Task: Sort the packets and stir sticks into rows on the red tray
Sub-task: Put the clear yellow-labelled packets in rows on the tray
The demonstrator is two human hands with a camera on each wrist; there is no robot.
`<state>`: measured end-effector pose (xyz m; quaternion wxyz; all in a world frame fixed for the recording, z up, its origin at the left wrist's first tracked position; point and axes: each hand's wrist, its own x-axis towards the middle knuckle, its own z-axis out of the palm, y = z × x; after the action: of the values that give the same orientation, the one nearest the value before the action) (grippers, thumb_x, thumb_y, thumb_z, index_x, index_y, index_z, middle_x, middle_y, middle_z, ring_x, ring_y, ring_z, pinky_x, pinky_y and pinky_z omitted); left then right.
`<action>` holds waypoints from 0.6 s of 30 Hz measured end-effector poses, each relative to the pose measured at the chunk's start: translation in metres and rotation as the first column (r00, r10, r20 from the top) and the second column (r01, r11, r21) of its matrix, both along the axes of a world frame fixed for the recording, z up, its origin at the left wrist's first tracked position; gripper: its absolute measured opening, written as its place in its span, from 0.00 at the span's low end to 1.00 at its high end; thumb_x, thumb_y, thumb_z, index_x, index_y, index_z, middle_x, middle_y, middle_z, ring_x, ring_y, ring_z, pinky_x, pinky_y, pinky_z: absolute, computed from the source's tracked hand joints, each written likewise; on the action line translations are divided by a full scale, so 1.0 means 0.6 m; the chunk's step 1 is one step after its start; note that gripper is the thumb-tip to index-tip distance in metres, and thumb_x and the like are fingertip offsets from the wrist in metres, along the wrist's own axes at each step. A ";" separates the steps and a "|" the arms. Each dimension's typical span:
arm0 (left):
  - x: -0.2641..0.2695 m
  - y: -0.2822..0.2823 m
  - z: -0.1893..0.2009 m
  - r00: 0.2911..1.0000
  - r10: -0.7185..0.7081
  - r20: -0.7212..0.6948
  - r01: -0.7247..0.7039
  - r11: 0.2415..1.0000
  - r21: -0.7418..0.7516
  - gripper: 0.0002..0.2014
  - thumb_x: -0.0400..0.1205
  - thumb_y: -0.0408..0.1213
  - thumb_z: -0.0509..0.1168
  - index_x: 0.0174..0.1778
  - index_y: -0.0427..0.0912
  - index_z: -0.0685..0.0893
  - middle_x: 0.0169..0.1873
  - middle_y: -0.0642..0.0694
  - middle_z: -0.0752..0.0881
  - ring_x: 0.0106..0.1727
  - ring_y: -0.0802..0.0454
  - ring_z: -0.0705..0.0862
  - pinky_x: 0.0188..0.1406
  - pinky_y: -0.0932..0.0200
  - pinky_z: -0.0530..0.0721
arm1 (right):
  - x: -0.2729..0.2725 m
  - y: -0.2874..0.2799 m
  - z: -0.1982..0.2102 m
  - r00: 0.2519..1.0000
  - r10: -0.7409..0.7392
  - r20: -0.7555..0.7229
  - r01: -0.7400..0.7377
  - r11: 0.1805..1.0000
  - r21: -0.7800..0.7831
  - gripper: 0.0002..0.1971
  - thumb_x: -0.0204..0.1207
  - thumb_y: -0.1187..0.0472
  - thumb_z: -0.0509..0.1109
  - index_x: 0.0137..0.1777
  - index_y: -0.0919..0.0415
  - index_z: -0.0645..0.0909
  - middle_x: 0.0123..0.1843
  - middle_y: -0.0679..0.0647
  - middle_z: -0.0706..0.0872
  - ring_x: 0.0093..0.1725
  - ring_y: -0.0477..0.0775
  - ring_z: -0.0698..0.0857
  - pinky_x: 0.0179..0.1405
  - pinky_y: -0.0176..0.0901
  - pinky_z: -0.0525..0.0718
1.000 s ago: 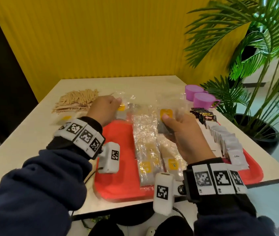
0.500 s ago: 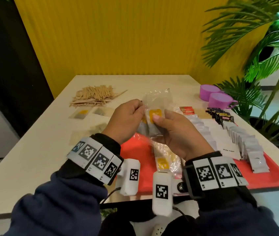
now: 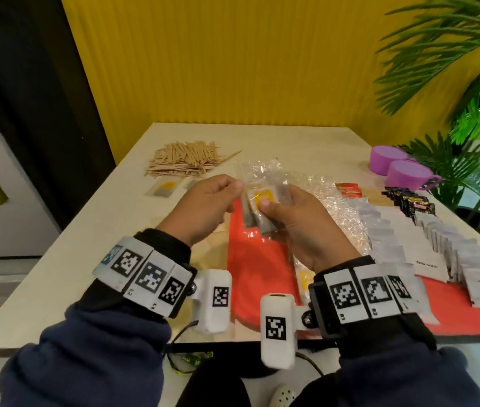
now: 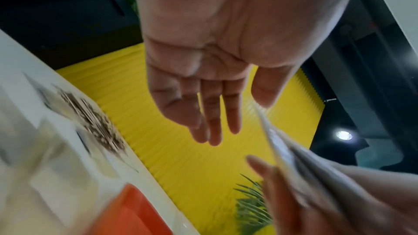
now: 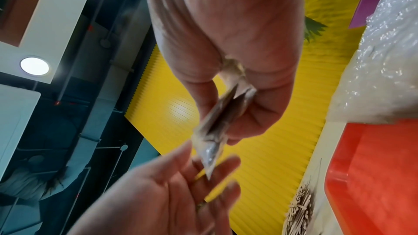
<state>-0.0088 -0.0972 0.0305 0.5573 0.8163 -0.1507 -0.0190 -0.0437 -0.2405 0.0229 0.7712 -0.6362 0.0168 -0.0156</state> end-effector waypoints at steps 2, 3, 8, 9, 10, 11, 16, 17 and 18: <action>0.014 0.032 -0.009 0.998 0.070 0.000 -0.070 0.985 0.155 0.09 0.83 0.45 0.60 0.48 0.44 0.82 0.44 0.51 0.83 0.43 0.55 0.80 0.43 0.58 0.76 | -0.001 0.002 0.003 1.000 0.007 0.011 -0.007 1.000 -0.001 0.06 0.78 0.72 0.65 0.53 0.68 0.80 0.42 0.59 0.87 0.34 0.51 0.88 0.27 0.37 0.83; 0.020 0.048 -0.013 0.994 0.107 -0.011 -0.100 0.961 0.259 0.07 0.82 0.46 0.62 0.46 0.47 0.81 0.44 0.51 0.83 0.45 0.53 0.80 0.43 0.57 0.76 | -0.001 0.002 0.005 1.000 0.002 0.012 -0.002 1.000 0.003 0.06 0.78 0.72 0.65 0.53 0.69 0.79 0.42 0.60 0.86 0.34 0.51 0.87 0.26 0.37 0.83; 0.037 0.108 -0.038 0.951 0.245 -0.188 -0.079 0.782 0.619 0.17 0.76 0.42 0.72 0.60 0.45 0.80 0.56 0.47 0.80 0.57 0.49 0.78 0.55 0.57 0.74 | 0.003 0.011 0.010 1.000 -0.010 0.017 0.010 1.000 0.016 0.09 0.79 0.72 0.63 0.57 0.68 0.80 0.40 0.56 0.87 0.31 0.45 0.86 0.24 0.31 0.80; 0.039 0.113 -0.040 0.942 0.248 -0.224 -0.055 0.776 0.628 0.19 0.75 0.40 0.73 0.61 0.45 0.80 0.59 0.46 0.80 0.58 0.48 0.78 0.56 0.56 0.76 | 0.003 0.014 0.010 1.000 -0.006 0.019 0.006 1.000 0.020 0.08 0.79 0.72 0.63 0.54 0.66 0.80 0.38 0.55 0.87 0.29 0.44 0.86 0.23 0.32 0.80; 0.040 0.115 -0.039 0.934 0.246 -0.258 -0.029 0.774 0.632 0.20 0.75 0.38 0.74 0.62 0.45 0.79 0.59 0.46 0.80 0.58 0.47 0.79 0.56 0.54 0.78 | 0.004 0.016 0.010 1.000 -0.004 0.022 0.003 1.000 0.027 0.08 0.79 0.72 0.62 0.52 0.65 0.81 0.36 0.53 0.87 0.28 0.43 0.86 0.23 0.32 0.80; 0.040 0.114 -0.038 0.928 0.242 -0.284 -0.003 0.767 0.642 0.21 0.74 0.37 0.74 0.62 0.45 0.79 0.59 0.45 0.80 0.57 0.47 0.79 0.55 0.54 0.79 | 0.003 0.019 0.010 1.000 0.000 0.026 -0.001 1.000 0.028 0.07 0.79 0.72 0.62 0.50 0.64 0.81 0.35 0.53 0.87 0.28 0.43 0.86 0.23 0.32 0.81; 0.036 0.096 -0.029 0.928 0.211 -0.309 0.164 0.511 0.844 0.27 0.73 0.46 0.75 0.66 0.41 0.78 0.60 0.44 0.81 0.56 0.46 0.80 0.53 0.55 0.79 | -0.004 0.023 0.013 0.999 0.019 0.042 -0.021 0.999 0.044 0.08 0.80 0.73 0.61 0.49 0.63 0.80 0.35 0.54 0.86 0.28 0.43 0.86 0.23 0.32 0.81; 0.036 0.091 -0.028 0.926 0.211 -0.314 0.186 0.470 0.863 0.29 0.72 0.49 0.75 0.66 0.41 0.77 0.60 0.44 0.82 0.57 0.46 0.80 0.52 0.56 0.79 | -0.005 0.021 0.015 0.999 0.012 0.043 -0.014 0.999 0.048 0.07 0.80 0.73 0.61 0.49 0.63 0.80 0.35 0.54 0.86 0.27 0.43 0.86 0.23 0.32 0.81; 0.038 0.085 -0.029 0.924 0.215 -0.316 0.196 0.444 0.874 0.31 0.71 0.51 0.75 0.66 0.40 0.77 0.59 0.44 0.83 0.56 0.46 0.81 0.51 0.56 0.78 | -0.006 0.019 0.015 0.999 0.003 0.043 -0.005 0.999 0.050 0.07 0.79 0.73 0.62 0.49 0.64 0.80 0.35 0.55 0.86 0.27 0.43 0.86 0.23 0.32 0.80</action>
<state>0.0140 -0.0461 0.0132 0.0599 0.9661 -0.0013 -0.2511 -0.0470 -0.2289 0.0322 0.7872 -0.6161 -0.0004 -0.0273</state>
